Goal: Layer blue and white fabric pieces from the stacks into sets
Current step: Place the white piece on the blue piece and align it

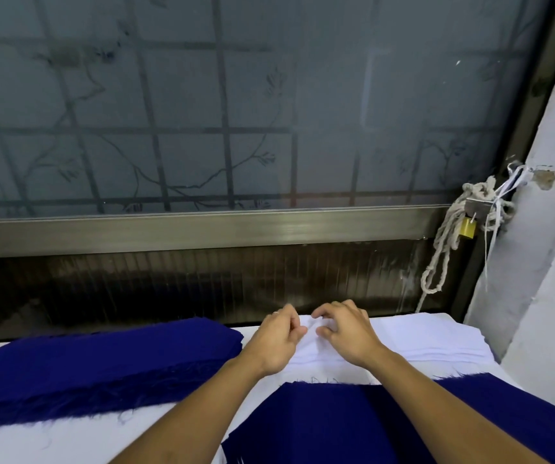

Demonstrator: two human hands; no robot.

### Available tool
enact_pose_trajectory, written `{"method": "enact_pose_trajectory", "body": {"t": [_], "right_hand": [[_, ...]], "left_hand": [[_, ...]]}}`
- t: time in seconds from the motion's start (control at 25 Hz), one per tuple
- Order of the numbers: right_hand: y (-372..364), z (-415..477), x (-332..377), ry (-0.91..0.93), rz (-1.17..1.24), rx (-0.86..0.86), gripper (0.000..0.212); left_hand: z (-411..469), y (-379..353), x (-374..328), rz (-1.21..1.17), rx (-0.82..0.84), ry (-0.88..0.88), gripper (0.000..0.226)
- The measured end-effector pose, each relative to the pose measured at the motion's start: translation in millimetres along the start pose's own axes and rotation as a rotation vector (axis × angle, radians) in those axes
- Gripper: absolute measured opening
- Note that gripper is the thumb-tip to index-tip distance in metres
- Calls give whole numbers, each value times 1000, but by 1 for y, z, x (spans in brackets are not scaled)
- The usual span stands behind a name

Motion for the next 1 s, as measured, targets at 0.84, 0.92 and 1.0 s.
{"method": "enact_pose_trajectory", "body": {"t": [0.84,0.92,1.0], "right_hand": [[53,-16,-58,-108,108,-43,25],[67,-21,-59,-100,133,-39,14],[81,-28,-57,-100,169,-43,8]], "left_hand": [[-13,89,-28,-174,-336,-18,28],[-22,109,-28,-209,-350,-18,31],[-37,132,-29,-208,-370,-24,30]]}}
Point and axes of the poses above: each hand's wrist, its own z-axis towards the middle knuckle, its own y-axis out of the back of the hand, x = y × z, the point moved 10 cm from there along z, towards the middle knuckle, and after that the axes turned 15 degrees about -z, right-handed, at the moved point
